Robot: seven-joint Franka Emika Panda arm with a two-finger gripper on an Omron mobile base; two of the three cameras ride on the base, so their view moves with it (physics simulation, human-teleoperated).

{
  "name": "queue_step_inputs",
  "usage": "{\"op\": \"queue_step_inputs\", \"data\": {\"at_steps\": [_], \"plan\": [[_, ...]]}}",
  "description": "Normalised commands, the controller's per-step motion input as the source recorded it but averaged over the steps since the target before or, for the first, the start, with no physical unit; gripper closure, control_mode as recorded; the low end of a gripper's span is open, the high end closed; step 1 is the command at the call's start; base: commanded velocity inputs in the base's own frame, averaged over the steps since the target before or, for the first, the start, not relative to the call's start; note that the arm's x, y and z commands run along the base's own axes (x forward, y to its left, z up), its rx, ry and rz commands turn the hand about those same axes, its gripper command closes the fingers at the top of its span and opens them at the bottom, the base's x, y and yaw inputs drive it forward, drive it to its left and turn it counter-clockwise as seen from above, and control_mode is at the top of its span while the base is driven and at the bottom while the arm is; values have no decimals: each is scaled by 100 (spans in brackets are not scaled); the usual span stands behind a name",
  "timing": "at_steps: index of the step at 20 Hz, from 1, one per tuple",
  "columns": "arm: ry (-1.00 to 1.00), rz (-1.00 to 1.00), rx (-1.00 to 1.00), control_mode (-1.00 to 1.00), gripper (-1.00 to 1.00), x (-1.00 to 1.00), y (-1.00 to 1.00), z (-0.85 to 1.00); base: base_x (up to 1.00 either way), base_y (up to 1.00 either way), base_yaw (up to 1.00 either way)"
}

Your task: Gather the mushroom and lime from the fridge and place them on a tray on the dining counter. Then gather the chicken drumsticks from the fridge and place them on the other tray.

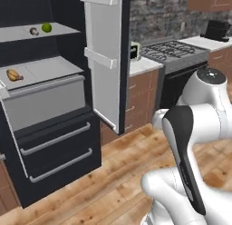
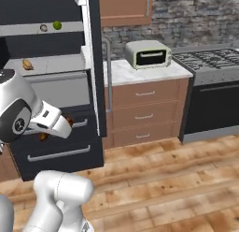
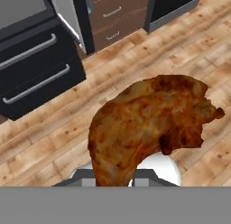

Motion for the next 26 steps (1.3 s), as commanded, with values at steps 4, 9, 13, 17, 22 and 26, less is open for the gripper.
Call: {"op": "queue_step_inputs", "data": {"at_steps": [4, 9, 13, 17, 22, 26], "plan": [[0, 0, 0, 100, 100, 0, 0, 0, -50, 0, -48], [0, 0, 0, 100, 100, 0, 0, 0, -44, 0, -51], [0, 0, 0, 100, 100, 0, 0, 0, -35, 0, -54], [0, 0, 0, 100, 100, 0, 0, 0, -31, 0, -54], [0, 0, 0, 100, 100, 0, 0, 0, -28, 0, -54], [0, 0, 0, 100, 100, 0, 0, 0, -30, 0, -54]]}}
